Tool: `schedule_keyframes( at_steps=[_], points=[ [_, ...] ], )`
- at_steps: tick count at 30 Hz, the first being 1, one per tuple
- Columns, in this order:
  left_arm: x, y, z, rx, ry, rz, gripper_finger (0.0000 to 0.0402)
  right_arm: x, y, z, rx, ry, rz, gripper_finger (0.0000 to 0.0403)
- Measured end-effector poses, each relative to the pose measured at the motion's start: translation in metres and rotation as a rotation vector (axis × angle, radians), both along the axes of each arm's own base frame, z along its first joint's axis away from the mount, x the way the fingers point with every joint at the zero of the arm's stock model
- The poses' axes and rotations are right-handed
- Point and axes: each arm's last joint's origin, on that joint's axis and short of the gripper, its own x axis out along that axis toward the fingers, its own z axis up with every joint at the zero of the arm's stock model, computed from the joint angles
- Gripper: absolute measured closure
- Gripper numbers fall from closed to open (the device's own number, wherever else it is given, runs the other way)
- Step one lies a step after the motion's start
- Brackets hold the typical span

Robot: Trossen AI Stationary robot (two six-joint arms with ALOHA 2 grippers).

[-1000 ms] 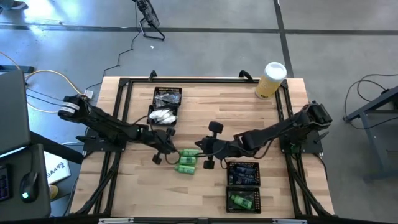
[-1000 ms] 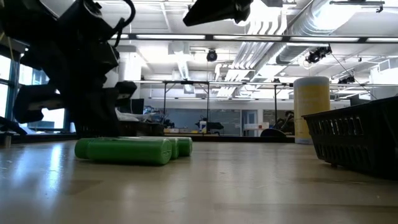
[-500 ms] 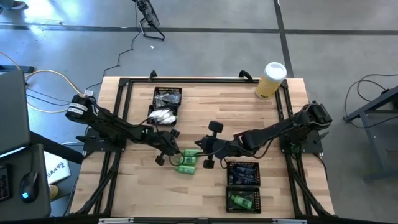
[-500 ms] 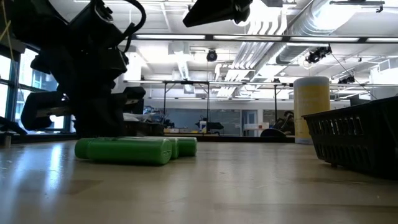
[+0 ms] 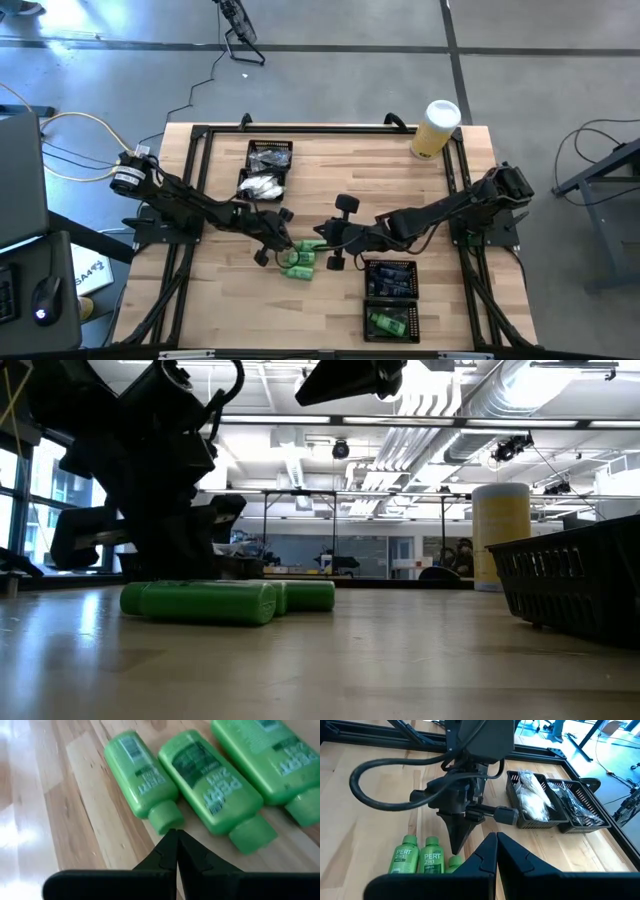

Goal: Pick & Place Travel size toiletries
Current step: Put the green shampoo into the bottom black basket

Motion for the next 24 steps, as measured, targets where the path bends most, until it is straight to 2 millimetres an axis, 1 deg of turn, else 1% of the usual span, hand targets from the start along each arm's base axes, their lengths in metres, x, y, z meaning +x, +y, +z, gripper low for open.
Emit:
schedule_keyframes(
  at_steps=[6,9,15,19,24],
  points=[
    [0.004,0.005,-0.001,-0.014,-0.024,0.009,0.0401,0.000,0.000,0.000,0.000,0.001,0.000,0.0401],
    [0.008,0.010,-0.005,-0.038,-0.017,0.001,0.0401,0.000,0.000,0.000,0.000,0.002,0.000,0.0401],
    [0.025,0.010,-0.008,-0.048,-0.025,-0.045,0.0401,-0.001,0.000,-0.002,0.000,0.019,-0.003,0.0401],
    [0.034,0.008,-0.006,-0.044,-0.041,-0.083,0.0401,-0.001,0.000,-0.002,-0.002,0.027,-0.004,0.0400],
    [0.032,0.010,-0.006,-0.013,-0.023,-0.049,0.0401,-0.002,-0.001,-0.003,-0.003,0.032,-0.004,0.0400]
  ],
)
